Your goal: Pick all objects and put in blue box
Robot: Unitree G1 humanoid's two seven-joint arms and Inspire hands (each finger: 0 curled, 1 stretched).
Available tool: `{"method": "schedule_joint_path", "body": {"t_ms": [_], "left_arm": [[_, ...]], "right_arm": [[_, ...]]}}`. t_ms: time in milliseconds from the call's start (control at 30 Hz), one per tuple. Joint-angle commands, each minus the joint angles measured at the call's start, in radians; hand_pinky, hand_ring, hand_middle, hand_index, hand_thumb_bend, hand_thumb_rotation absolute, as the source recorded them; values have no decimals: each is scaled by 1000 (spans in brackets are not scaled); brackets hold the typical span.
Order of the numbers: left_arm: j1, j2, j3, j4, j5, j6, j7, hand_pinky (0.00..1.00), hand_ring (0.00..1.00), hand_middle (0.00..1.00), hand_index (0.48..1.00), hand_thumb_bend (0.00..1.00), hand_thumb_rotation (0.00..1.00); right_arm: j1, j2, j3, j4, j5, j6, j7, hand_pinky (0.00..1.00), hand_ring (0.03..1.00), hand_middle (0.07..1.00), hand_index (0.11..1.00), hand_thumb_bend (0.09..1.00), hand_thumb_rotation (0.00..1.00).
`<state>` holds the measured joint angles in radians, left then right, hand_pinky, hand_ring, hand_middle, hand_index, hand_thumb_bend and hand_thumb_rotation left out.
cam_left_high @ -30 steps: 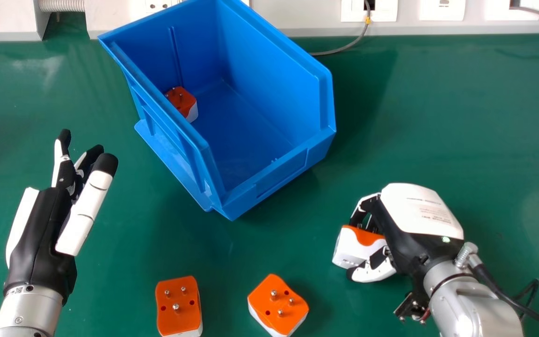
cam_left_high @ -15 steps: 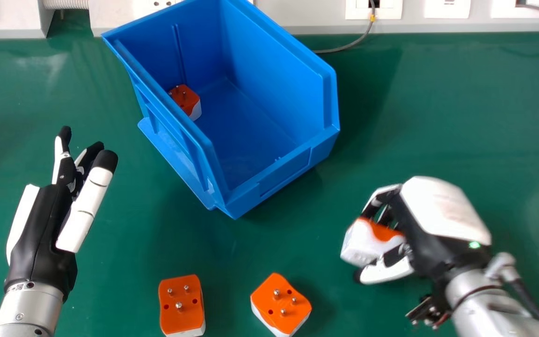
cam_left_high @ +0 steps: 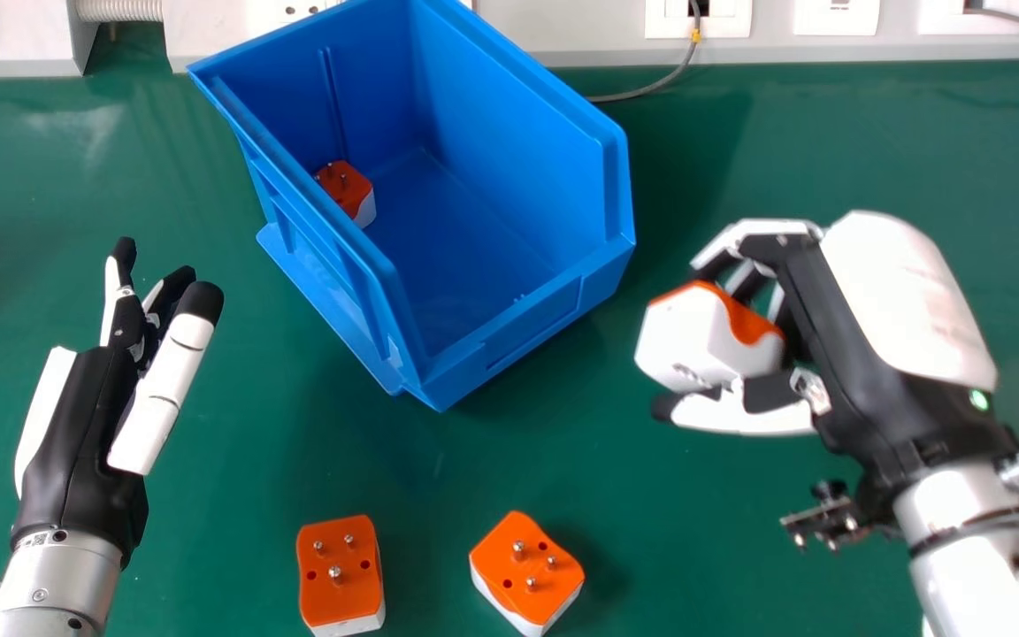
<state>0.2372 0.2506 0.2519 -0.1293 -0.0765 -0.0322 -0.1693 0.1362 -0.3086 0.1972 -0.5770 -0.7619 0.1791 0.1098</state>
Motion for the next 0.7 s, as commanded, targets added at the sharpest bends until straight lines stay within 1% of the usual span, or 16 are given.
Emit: {"method": "schedule_joint_path", "body": {"t_ms": [0,33,67,100,167,267,400,500,600,667], "left_arm": [[-13,3,-3,-5,7,-14,5,916,955,958,987,724,862],[-13,3,-4,-4,8,-15,5,916,955,958,987,724,862],[-13,3,-5,-4,9,-15,6,917,955,960,987,724,862],[-13,3,-6,-4,11,-16,7,917,955,960,987,724,862],[-12,3,-7,-5,12,-16,8,919,955,965,987,724,862],[-13,2,-8,-5,12,-15,9,922,955,971,987,725,862],[-19,4,-10,6,15,-17,10,923,956,974,988,725,862],[-18,5,-11,4,17,-17,10,925,958,978,988,724,863],[-18,6,-10,5,16,-17,8,929,961,983,988,724,863],[-15,6,-10,3,16,-17,8,932,964,986,989,724,864]], "right_arm": [[-62,22,-2,-4,17,-39,-25,253,227,263,474,487,146],[-75,29,3,3,20,-44,-25,253,227,263,474,487,146],[-89,39,10,11,21,-47,-25,204,193,234,473,488,145],[-105,49,17,24,22,-52,-27,204,193,234,473,488,145],[-139,67,34,52,16,-63,-33,145,153,205,472,487,145],[-195,84,57,95,-3,-77,-43,94,118,176,471,487,145],[-323,115,95,201,-35,-85,-64,82,113,177,470,487,145],[-405,141,116,291,-46,-91,-89,72,108,173,470,487,144],[-492,169,132,389,-43,-92,-114,64,101,165,469,487,143],[-553,188,140,460,-41,-91,-132,60,98,161,469,487,143]]}}
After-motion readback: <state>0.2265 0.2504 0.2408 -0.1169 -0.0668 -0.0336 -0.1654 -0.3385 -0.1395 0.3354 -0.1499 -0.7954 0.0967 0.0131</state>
